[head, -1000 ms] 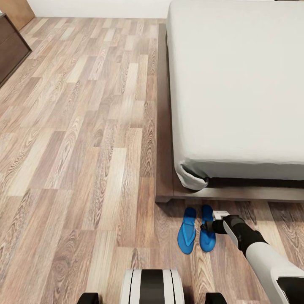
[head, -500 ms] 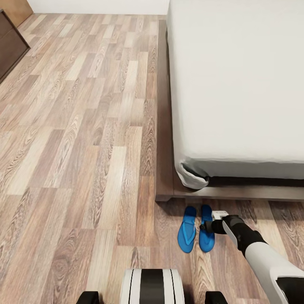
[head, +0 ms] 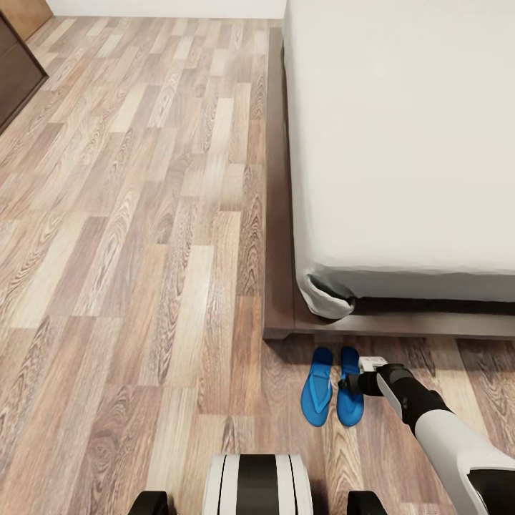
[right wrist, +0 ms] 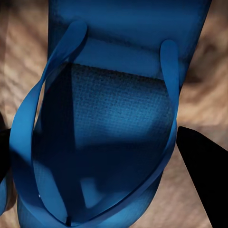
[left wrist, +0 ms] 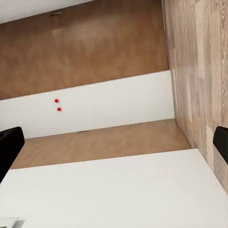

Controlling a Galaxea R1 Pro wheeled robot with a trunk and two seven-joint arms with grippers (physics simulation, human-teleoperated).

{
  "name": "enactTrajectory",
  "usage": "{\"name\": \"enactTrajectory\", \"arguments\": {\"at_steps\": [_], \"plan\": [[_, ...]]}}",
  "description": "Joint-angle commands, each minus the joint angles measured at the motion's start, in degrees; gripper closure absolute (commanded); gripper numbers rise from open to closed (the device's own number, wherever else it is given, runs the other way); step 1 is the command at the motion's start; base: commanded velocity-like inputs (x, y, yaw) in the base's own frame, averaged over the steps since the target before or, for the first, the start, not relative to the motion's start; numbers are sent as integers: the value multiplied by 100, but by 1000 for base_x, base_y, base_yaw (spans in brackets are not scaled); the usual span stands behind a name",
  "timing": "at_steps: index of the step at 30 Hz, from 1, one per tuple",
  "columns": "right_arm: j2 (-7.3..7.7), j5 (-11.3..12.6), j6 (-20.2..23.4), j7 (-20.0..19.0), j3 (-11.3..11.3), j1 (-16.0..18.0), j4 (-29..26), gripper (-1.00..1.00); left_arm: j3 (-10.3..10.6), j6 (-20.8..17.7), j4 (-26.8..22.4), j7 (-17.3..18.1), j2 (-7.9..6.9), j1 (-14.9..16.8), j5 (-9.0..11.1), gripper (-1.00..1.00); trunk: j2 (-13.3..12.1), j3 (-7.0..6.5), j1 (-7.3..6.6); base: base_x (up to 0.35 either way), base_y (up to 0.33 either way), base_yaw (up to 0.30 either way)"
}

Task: In the bedroom, move the book from the bed onto either nightstand, and place the two sandals side by side next to the bed.

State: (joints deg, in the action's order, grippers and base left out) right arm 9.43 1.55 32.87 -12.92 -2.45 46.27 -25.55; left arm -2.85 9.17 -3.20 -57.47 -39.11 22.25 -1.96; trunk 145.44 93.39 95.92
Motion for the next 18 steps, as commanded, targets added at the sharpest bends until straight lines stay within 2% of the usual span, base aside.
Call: {"name": "enactTrajectory", "arguments": {"at_steps": [1, 18], "plan": [[6, -14, 26, -2, -27, -4, -2, 100, -31, 32, 4, -3, 0, 3, -21, -100, 1, 4, 1, 0, 0, 0], [6, -14, 26, 39, -20, -4, -3, 100, -32, 32, 6, -8, 0, 3, -23, -100, 1, 4, 1, 0, 0, 0]]}}
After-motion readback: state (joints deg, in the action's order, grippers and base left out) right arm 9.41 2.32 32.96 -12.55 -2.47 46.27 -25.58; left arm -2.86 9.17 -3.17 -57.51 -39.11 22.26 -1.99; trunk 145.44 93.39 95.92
